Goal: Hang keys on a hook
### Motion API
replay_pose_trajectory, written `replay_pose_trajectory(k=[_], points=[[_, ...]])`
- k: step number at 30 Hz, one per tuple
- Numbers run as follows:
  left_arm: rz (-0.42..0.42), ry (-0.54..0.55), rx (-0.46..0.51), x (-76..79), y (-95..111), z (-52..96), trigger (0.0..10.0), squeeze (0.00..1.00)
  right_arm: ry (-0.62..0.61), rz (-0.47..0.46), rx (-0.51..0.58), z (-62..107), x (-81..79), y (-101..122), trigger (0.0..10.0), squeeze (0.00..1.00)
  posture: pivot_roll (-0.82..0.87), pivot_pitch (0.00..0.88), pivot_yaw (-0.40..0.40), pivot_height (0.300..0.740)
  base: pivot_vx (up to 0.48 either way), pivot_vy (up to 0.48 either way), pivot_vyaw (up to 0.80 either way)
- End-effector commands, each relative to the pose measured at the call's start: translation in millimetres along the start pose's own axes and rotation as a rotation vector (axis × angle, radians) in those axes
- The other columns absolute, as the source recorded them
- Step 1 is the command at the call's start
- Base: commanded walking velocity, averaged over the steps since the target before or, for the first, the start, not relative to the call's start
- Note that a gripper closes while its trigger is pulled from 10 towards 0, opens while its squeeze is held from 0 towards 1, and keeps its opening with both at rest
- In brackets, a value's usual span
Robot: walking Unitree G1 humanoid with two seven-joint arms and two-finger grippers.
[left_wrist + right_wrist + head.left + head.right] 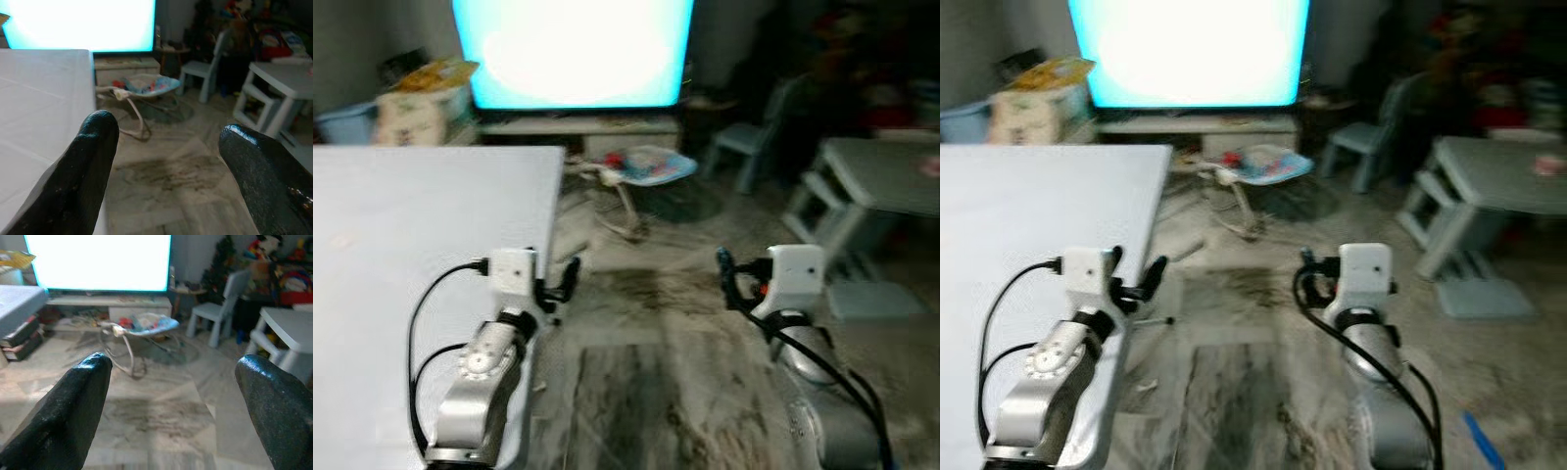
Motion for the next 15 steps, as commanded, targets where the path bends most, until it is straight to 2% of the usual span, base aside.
replay_pose_trajectory(k=[1, 12, 15], points=[[0.002, -0.022, -0.006, 6.2, -0.2, -1.8, 10.0, 0.00, -0.019, 0.007, 0.001, -0.1, 6.3, 2.3, 10.0, 0.00, -0.05, 0.018, 0.031, 0.740, 0.000, 0.000, -0.80], [0.020, -0.057, -0.021, 10.6, -2.6, -1.8, 10.0, 0.00, -0.022, 0.005, -0.001, 0.3, 5.9, 1.9, 10.0, 0.00, -0.05, 0.018, 0.036, 0.740, 0.000, 0.000, -0.80], [0.026, -0.062, -0.026, 11.2, -2.9, -2.2, 10.0, 0.00, -0.024, -0.001, -0.001, 0.1, 6.2, 1.7, 10.0, 0.00, -0.05, 0.017, 0.039, 0.740, 0.000, 0.000, -0.16]])
Point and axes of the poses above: a point about 5 cm out from each wrist's last joint towards the gripper, its own z axis pointing back from the gripper into the wrist, its own y axis along the axis of the wrist's last joint, x = y × z, the point moved 4 cm from there along -z, pointing out of the wrist towards the gripper, and after that the axes turned 6 degrees about z, right-handed, at the moved point
